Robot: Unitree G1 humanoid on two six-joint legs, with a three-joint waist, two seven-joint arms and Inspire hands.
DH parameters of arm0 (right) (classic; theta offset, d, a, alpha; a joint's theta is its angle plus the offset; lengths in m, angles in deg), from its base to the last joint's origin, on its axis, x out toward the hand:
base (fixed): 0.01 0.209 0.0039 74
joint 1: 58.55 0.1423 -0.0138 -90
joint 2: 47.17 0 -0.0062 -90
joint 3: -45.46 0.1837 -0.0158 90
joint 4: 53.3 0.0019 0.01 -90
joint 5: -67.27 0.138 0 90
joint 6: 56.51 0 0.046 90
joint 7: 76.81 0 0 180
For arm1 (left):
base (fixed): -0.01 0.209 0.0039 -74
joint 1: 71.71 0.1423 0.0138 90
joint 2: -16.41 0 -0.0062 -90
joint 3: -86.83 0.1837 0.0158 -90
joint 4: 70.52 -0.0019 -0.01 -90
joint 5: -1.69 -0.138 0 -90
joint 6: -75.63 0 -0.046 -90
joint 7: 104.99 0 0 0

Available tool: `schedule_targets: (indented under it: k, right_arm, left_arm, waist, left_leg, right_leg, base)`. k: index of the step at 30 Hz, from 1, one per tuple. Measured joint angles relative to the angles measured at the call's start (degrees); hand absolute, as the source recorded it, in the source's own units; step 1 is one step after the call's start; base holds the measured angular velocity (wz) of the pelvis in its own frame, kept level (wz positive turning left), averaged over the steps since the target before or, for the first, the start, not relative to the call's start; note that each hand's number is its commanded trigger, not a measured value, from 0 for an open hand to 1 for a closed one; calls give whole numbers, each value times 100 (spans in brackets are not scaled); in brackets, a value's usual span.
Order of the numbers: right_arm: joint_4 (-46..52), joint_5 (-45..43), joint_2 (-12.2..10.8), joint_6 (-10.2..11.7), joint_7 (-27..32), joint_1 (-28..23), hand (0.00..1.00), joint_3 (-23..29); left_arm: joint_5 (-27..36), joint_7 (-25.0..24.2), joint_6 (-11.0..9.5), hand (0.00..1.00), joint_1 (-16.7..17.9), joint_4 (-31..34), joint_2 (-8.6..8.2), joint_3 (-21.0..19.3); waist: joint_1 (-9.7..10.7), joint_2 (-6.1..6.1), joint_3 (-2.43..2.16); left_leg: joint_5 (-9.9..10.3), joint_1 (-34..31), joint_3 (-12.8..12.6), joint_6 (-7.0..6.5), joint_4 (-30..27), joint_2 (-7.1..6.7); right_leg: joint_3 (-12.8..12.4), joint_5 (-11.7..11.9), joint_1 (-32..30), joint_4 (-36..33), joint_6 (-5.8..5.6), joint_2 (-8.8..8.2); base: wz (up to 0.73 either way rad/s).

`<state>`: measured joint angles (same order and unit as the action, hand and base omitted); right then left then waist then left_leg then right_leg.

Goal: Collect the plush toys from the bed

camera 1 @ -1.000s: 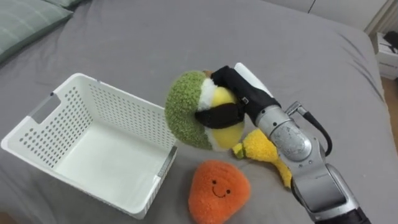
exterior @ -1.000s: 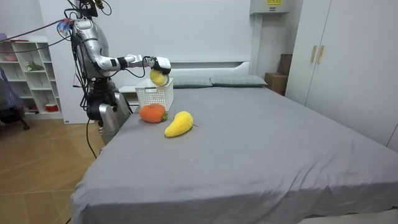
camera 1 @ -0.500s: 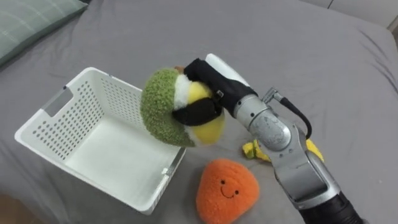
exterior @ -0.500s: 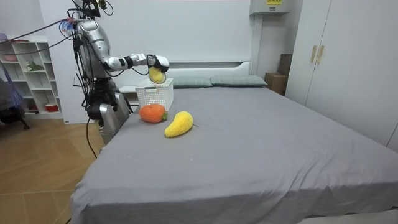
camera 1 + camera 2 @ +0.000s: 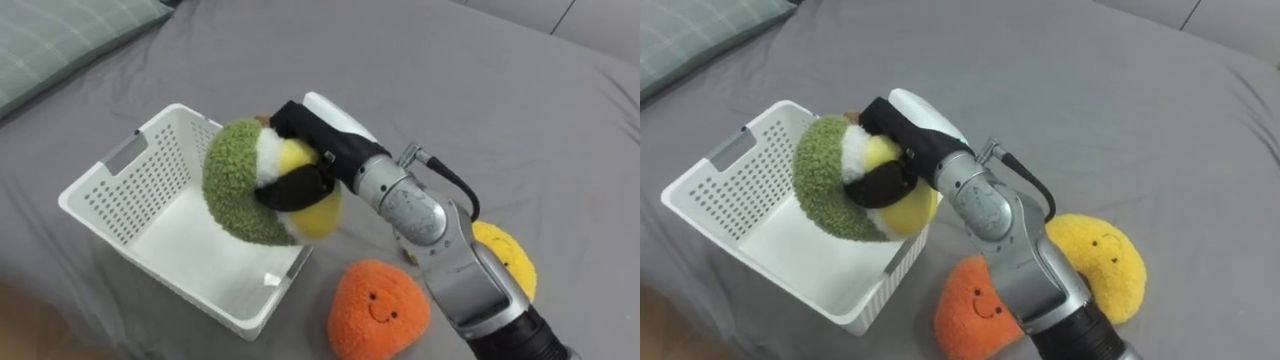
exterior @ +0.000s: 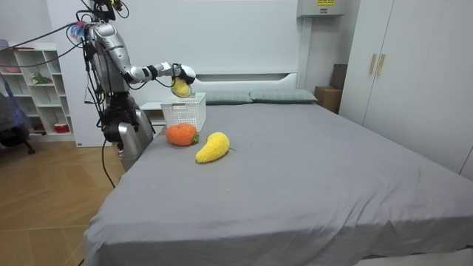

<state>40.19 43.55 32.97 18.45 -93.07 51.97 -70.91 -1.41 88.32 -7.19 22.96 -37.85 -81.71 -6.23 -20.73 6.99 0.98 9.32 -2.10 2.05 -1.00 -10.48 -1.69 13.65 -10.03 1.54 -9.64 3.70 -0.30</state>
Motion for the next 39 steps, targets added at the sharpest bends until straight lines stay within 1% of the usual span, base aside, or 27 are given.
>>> schedule_targets:
  k: [2, 7, 8, 9, 12, 21, 24, 28, 31, 34, 37, 39]
  right_arm:
    - [-49, -4, -1, 0, 43, 3, 0, 0]
    - [-358, -3, -3, 1, 275, 2, 0, 0]
    - [-432, -3, -4, 1, 329, 2, 0, 0]
    - [-467, -3, -6, 1, 364, 2, 0, 0]
    - [-522, 55, 22, 0, 449, 3, 0, 1]
    - [-818, 360, 14, 4, 676, 3, 0, -1]
    - [-959, 344, 7, 5, 766, 2, 0, 1]
    - [-966, 367, 33, 18, 840, 2, 0, 4]
    - [-966, 372, 53, 19, 904, 1, 0, 4]
    - [-966, 354, 68, 24, 929, 1, 0, 11]
    - [-966, 357, 102, 24, 945, 1, 0, 20]
    - [-966, 366, 97, 29, 948, 1, 0, 44]
  left_arm:
    - [0, 1, 1, 0, -2, -1, -6, 2]
    - [5, 60, 0, 0, -2, 3, -6, -2]
    - [5, 112, 0, 0, -3, 2, -8, -1]
    - [5, 134, 0, 0, -8, 2, -8, -1]
    - [14, 198, 1, 0, -12, 1, -8, -2]
    - [32, 271, 47, 0, -8, -17, -11, -2]
    - [23, 269, 48, 0, 15, -14, -11, -11]
    - [-2, 265, 54, 0, 124, -14, -8, -48]
    - [-4, 265, 113, 0, 153, -12, -7, -73]
    - [-115, 218, 117, 0, 132, -12, -17, -132]
    - [-116, 204, 121, 0, 115, -12, -22, -132]
    - [-117, 199, 124, 0, 109, -13, -27, -131]
  waist:
    - [4, -8, 6]
    - [0, -59, 46]
    - [5, -61, 47]
    - [6, -60, 46]
    - [7, -42, 34]
    - [-4, -45, 36]
    - [-14, -23, 21]
    - [-13, -11, 13]
    - [-8, -18, 16]
    - [5, -34, 24]
    - [16, -56, 28]
    - [28, -78, 39]
  left_leg:
    - [-33, -22, 24, -30, -32, -6]
    - [-46, -49, 74, -68, -40, -49]
    - [-42, -63, 113, -78, -37, -95]
    - [-41, -69, 123, -81, -38, -101]
    - [-56, -75, 145, -107, -43, -99]
    - [-69, -100, 157, -130, 1, -103]
    - [-74, -112, 167, -133, -1, -105]
    - [-83, -108, 167, -137, -31, -107]
    - [-84, -108, 167, -137, -33, -107]
    - [-84, -106, 167, -137, -33, -107]
    - [-84, -107, 166, -137, -13, -109]
    - [-84, -99, 131, -138, -13, -107]
  right_leg:
    - [76, -3, 2, 2, -23, -32]
    - [89, 5, 14, 15, -80, -74]
    - [95, -2, 13, 18, -94, -82]
    - [103, -5, 12, 18, -100, -87]
    - [159, -8, -17, 10, -120, -115]
    - [211, 6, -11, -13, -142, -137]
    - [225, 7, -42, -14, -143, -140]
    - [231, 10, -39, -1, -146, -140]
    - [231, 13, -40, 0, -147, -140]
    - [229, 16, -32, -1, -149, -139]
    - [227, 20, -23, -2, -152, -138]
    - [225, 21, -21, -4, -153, -139]
  base:
    - [15]
    - [4]
    - [5]
    - [7]
    - [6]
    - [2]
    - [3]
    - [0]
    - [0]
    - [0]
    - [0]
    - [0]
